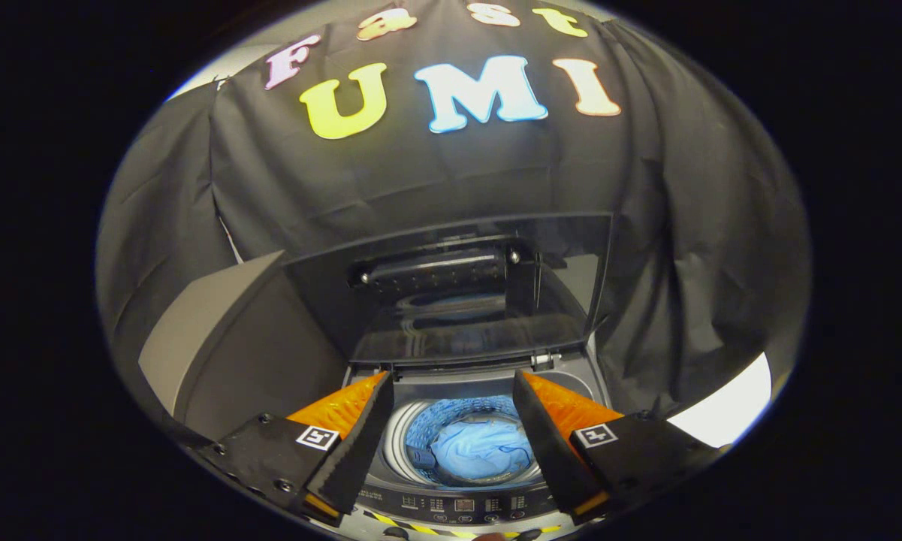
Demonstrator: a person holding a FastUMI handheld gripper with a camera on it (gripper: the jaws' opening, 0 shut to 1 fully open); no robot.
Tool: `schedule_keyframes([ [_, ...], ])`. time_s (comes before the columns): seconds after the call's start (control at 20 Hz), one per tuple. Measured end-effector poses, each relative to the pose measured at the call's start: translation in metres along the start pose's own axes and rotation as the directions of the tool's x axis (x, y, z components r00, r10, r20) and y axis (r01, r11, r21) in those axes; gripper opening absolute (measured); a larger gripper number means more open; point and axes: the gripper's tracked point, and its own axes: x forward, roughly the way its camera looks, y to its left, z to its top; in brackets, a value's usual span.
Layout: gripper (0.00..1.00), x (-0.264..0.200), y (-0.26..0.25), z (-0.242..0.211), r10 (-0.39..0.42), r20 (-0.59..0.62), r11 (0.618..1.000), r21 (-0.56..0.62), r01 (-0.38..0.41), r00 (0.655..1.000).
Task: Put the clothes into the washing machine and then close the washing machine lid.
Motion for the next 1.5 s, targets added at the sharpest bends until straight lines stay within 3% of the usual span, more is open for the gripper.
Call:
schedule_keyframes([
  [0.2,0.98,-0.031,0.000,0.048,0.037,0.123,0.999,-0.017,-0.035,0.992],
  [0.4,0.98,-0.056,0.017,0.093,0.106,0.253,0.994,-0.033,-0.101,0.962],
  [0.7,0.98,-0.048,0.023,0.126,0.105,0.282,0.994,-0.039,-0.098,0.954],
  [1.2,0.98,0.038,0.035,0.172,0.092,0.248,0.992,0.063,-0.111,0.964],
  [1.5,0.98,0.095,0.041,0.161,0.056,0.172,0.998,0.005,-0.057,0.983],
])
